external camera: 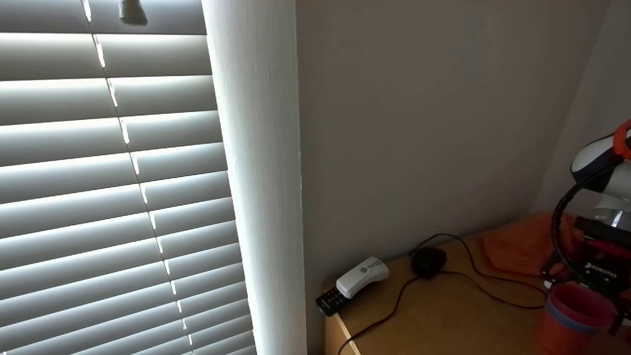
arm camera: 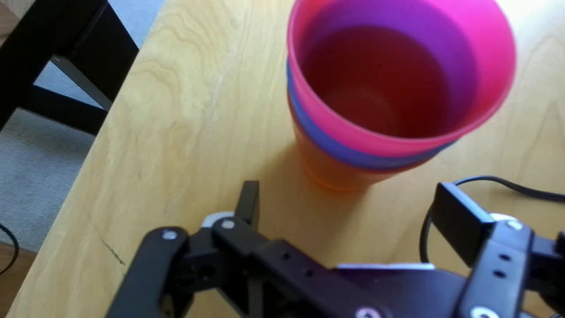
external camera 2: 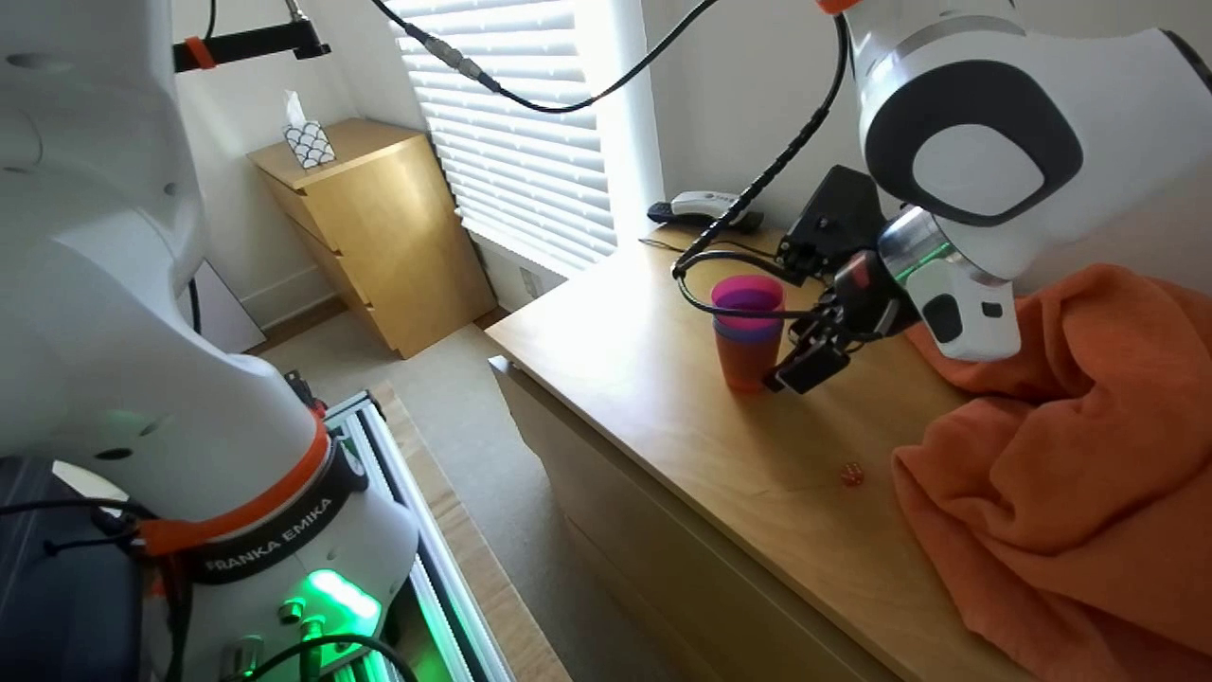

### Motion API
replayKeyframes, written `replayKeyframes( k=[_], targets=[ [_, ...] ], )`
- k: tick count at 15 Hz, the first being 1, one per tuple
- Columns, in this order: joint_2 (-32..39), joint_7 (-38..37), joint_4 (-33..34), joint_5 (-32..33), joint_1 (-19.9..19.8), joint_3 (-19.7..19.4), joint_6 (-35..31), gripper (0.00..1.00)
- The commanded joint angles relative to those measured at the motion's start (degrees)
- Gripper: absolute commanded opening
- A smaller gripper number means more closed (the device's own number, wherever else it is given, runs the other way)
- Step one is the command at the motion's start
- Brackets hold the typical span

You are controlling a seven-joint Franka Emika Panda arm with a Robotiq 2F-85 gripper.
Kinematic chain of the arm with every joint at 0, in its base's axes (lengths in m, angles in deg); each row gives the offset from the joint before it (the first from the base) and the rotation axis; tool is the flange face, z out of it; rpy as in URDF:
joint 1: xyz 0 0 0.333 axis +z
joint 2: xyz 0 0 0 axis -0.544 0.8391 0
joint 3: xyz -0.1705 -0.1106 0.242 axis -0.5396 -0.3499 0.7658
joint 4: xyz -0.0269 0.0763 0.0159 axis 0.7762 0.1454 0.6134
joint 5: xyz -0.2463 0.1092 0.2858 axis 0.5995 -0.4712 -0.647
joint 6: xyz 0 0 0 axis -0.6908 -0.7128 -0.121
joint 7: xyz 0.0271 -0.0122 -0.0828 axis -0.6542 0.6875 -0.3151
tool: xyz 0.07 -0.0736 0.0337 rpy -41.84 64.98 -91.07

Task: Turn the pile of plastic cups over

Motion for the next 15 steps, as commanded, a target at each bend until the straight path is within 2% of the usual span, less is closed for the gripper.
replayKeyframes(
  k=[1, 15],
  targets=[
    [2.98, -1.17, 3.41, -2.27, -1.66, 0.7, 4.66, 1.0],
    [8.97, -4.49, 8.82, -6.04, -1.33, 0.96, 13.99, 1.0]
  ],
)
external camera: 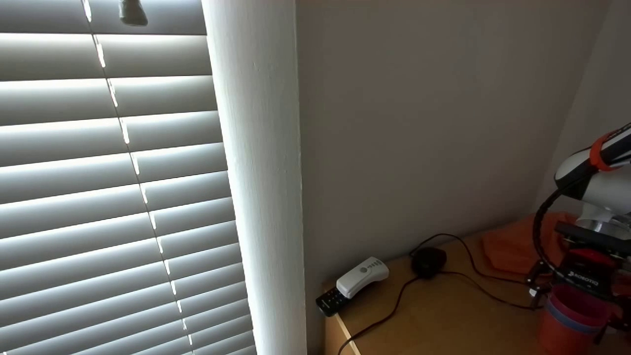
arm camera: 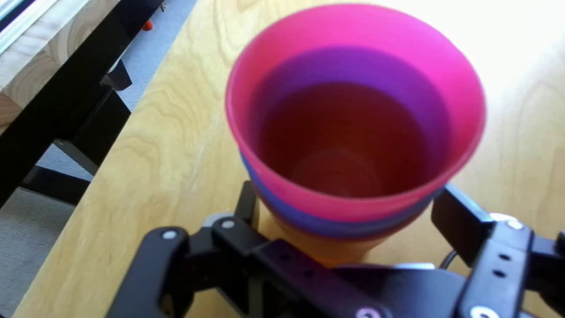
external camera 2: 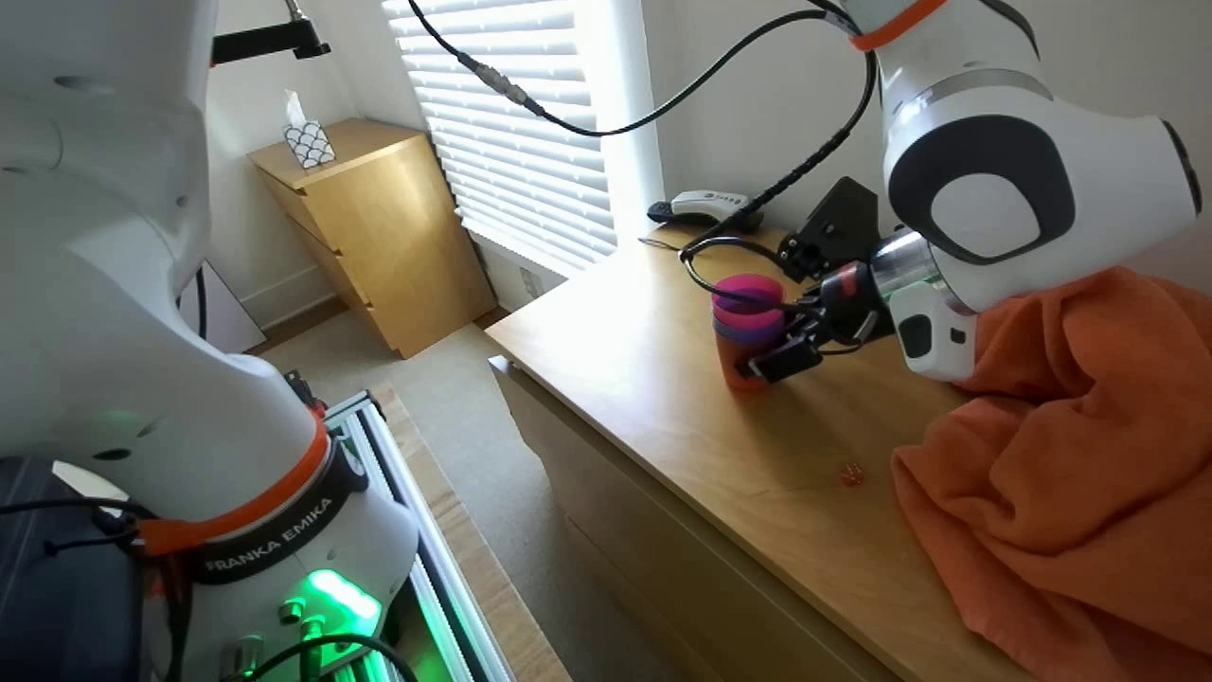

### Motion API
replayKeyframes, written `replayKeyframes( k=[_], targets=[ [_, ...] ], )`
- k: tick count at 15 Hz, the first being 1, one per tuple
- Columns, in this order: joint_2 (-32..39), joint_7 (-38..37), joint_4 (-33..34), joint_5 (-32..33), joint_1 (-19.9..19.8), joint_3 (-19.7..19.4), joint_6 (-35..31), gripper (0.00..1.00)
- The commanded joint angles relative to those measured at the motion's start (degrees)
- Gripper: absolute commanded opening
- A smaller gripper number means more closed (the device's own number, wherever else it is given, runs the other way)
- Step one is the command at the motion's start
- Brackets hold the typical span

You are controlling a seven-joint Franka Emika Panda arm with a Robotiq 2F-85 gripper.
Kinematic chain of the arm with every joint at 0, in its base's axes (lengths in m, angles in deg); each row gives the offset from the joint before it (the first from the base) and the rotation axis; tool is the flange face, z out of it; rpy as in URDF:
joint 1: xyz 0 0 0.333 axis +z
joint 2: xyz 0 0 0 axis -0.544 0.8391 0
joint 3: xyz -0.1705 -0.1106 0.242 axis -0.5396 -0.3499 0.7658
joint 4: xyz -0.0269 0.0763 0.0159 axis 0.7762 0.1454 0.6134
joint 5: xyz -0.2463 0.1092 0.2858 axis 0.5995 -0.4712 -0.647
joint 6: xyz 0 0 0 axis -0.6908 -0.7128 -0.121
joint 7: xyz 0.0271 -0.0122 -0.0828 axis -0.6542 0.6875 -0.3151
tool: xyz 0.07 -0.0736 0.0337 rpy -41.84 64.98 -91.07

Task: Turn the pile of plastic cups over

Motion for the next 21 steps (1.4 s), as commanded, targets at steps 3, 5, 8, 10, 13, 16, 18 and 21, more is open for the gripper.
replayKeyframes(
  k=[3, 5, 8, 10, 13, 16, 18, 21],
  targets=[
    [2.54, -1.66, 2.96, -2.28, -0.7, 0.03, 3.95, 0.74],
    [2.85, -1.77, 3.38, -2.67, -0.71, -0.03, 4.47, 0.58],
    [1.91, -2.18, 2.57, -2.67, 0.12, -0.35, 3.41, 0.52],
    [-0.01, -3.58, 0.75, -2.02, 1.76, -0.97, 0.28, 0.52],
    [-4.59, -6.1, -3.52, -0.5, 5.31, -1.77, -7.09, 0.52],
    [-9.04, -11.4, -7.76, 1.65, 9.31, -2.27, -16.92, 0.52],
    [-11.47, -15.11, -10.73, 4.01, 11.62, -2.05, -23.87, 0.52],
    [-15.05, -21.43, -15.33, 9.84, 14.52, -1.65, -32.18, 0.52]
  ],
)
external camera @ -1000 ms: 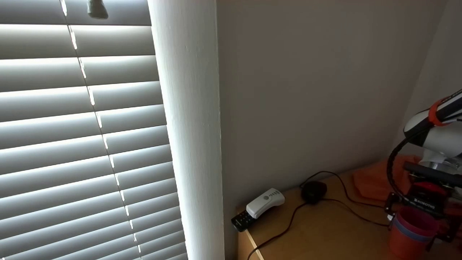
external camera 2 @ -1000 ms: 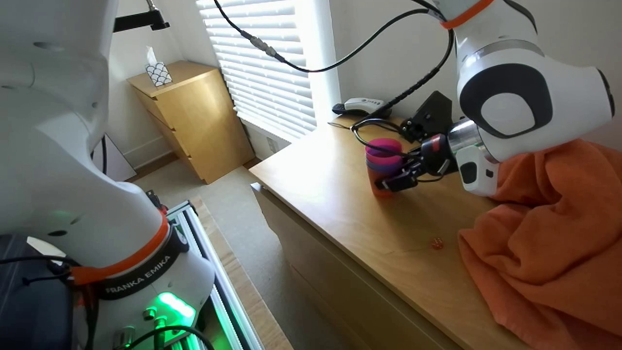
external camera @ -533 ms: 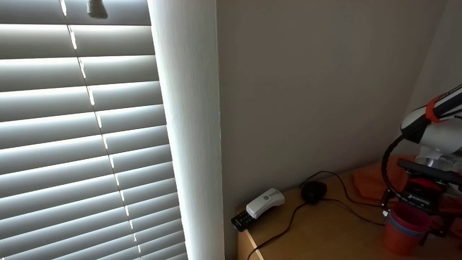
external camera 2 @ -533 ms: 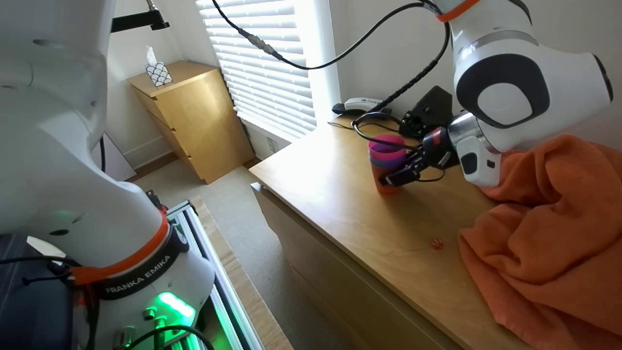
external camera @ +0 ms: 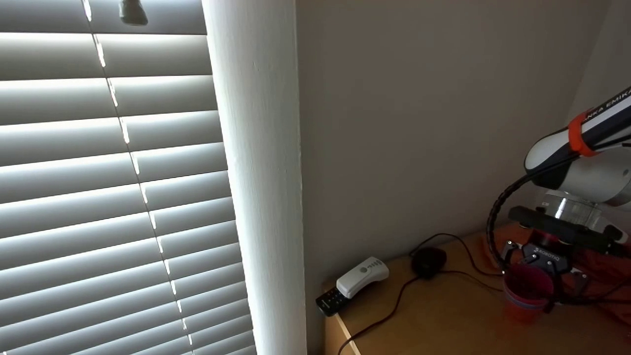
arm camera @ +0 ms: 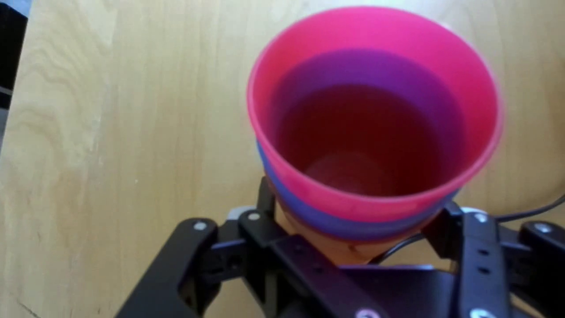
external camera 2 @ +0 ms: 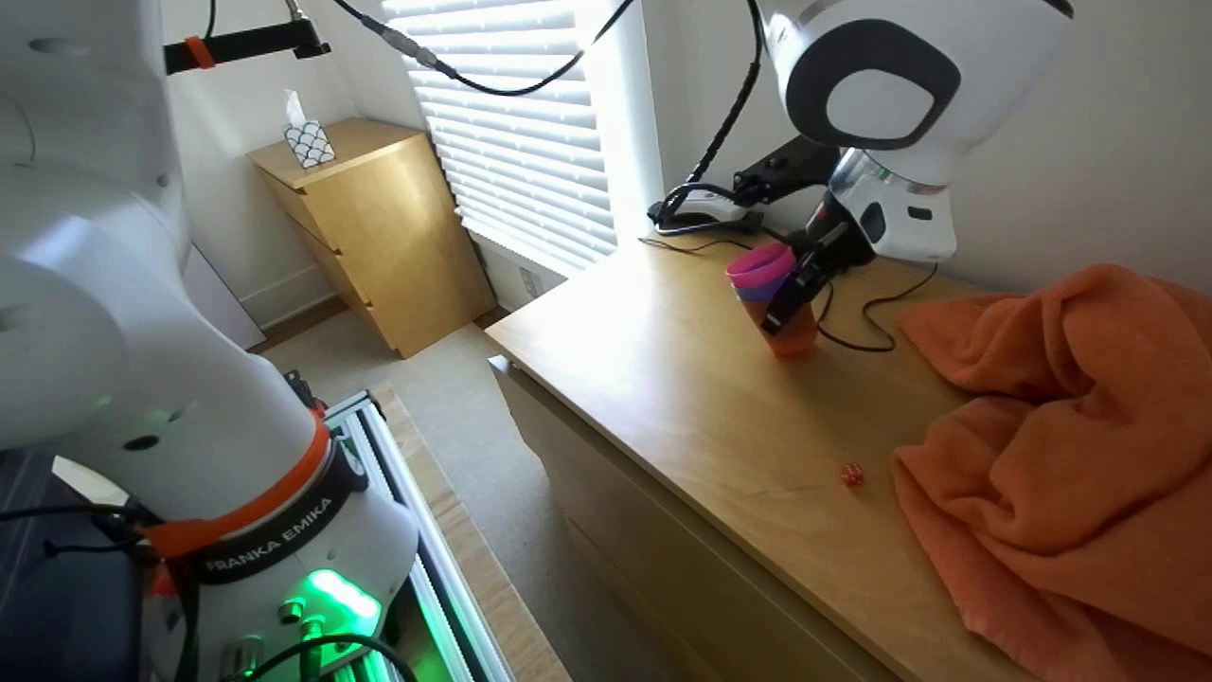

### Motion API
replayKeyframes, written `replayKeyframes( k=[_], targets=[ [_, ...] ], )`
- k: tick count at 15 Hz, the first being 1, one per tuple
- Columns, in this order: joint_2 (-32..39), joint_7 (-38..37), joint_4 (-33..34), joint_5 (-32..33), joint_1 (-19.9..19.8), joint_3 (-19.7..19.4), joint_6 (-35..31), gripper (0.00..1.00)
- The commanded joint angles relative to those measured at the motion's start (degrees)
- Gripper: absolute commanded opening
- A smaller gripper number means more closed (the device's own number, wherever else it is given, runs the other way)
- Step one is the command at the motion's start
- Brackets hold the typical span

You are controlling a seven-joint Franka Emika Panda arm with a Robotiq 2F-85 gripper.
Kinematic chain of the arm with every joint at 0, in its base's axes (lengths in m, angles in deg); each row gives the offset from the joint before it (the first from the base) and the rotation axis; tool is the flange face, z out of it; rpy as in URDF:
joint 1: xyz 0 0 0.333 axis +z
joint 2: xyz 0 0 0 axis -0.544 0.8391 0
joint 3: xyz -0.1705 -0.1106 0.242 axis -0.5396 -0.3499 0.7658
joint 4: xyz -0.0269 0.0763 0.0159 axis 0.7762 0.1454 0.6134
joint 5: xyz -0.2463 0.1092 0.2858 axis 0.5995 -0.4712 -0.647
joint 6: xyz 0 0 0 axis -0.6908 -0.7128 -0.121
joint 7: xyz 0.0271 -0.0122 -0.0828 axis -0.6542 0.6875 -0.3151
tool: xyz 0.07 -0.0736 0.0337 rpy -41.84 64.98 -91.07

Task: Turn the pile of plastic cups over

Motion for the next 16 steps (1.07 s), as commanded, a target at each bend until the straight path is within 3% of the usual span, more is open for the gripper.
replayKeyframes(
  k=[1, 8, 16],
  targets=[
    [-5.54, -7.26, -7.64, 6.77, 3.39, -0.26, -9.42, 0.52],
    [-8.72, -20.19, -13.43, 20.36, 6.32, -0.73, -17.72, 0.52],
    [-6.88, -32.27, -14.29, 30.15, 7.54, -0.7, -21.97, 0.52]
  ],
)
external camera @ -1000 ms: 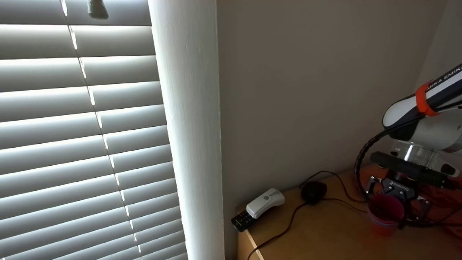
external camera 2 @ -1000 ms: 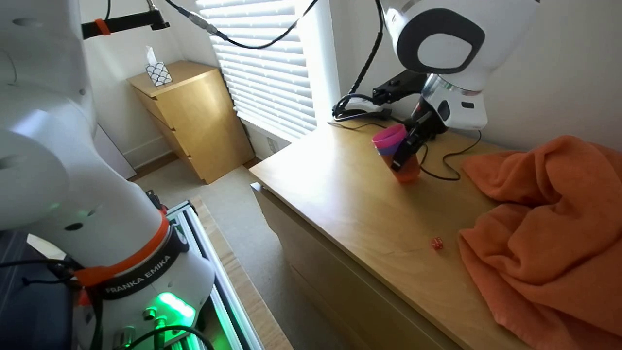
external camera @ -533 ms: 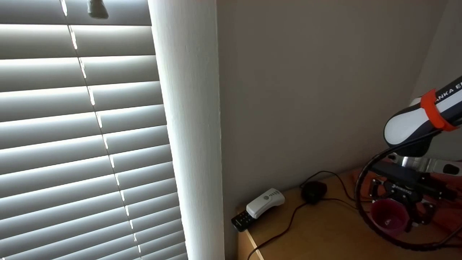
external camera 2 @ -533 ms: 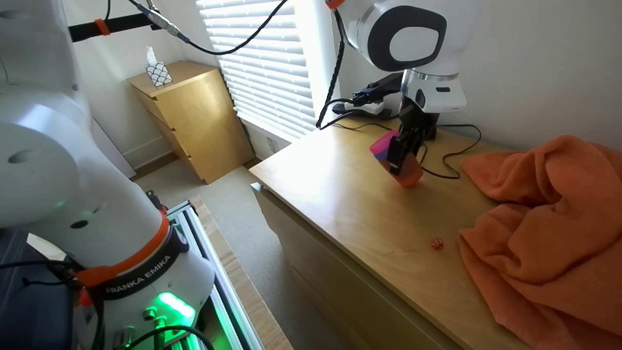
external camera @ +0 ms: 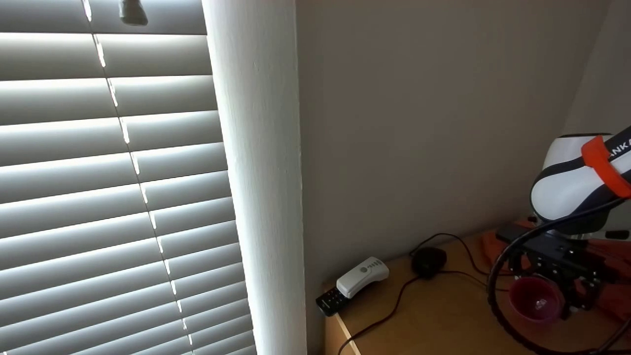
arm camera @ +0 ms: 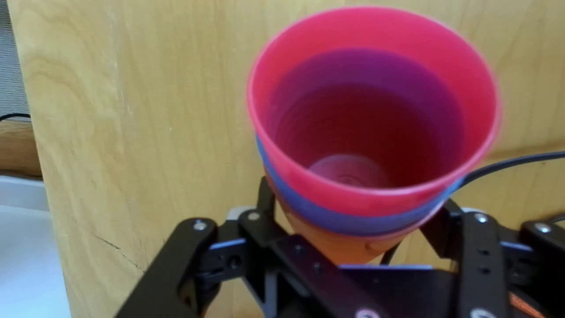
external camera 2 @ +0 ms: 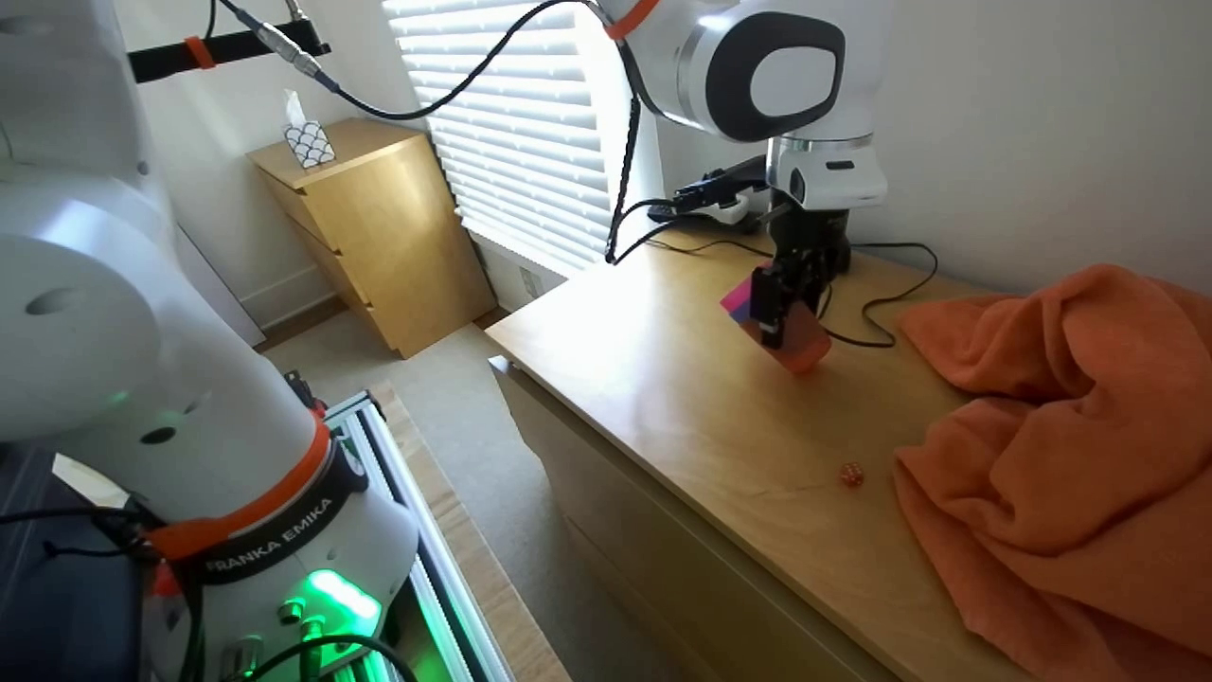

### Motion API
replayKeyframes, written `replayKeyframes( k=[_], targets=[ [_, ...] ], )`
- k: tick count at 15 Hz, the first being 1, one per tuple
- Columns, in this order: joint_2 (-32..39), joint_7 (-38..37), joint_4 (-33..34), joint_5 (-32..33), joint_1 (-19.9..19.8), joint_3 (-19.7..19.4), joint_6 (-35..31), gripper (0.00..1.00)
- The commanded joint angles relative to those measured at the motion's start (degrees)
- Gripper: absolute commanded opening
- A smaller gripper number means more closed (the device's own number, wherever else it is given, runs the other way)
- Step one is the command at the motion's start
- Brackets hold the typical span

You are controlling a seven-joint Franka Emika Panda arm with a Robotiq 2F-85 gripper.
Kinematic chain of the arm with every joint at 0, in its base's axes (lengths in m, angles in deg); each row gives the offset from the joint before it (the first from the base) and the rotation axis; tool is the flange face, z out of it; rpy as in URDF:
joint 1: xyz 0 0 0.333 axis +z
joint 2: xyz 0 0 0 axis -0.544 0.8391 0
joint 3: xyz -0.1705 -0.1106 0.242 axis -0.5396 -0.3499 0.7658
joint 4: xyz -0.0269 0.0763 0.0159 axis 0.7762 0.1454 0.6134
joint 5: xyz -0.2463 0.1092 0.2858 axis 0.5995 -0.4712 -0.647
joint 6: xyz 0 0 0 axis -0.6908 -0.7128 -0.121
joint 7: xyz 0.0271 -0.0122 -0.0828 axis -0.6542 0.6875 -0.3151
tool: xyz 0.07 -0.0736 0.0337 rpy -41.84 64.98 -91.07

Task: Turn the pile of plastic cups over

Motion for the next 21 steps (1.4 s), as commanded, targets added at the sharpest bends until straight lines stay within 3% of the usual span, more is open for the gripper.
replayKeyframes(
  k=[1, 7, 11, 12, 14, 21],
  targets=[
    [0.71, -6.58, -2.14, 5.34, 1.46, -0.84, -3.77, 0.52],
    [2.03, -14.84, -3.76, 14.12, 3.76, -1.81, -8.29, 0.52],
    [1.44, -15.95, -3.81, 15.51, 3.42, -1.37, -7.89, 0.52],
    [0.83, -13.26, -3.94, 13.39, 2.07, -0.02, -7.46, 0.94],
    [0.22, -9.09, -3.88, 11.15, 0.22, 1.32, -6.55, 1.0],
    [-1.59, 14.12, -2.32, -1.77, -8.08, 4.53, -1.38, 0.99]
  ],
)
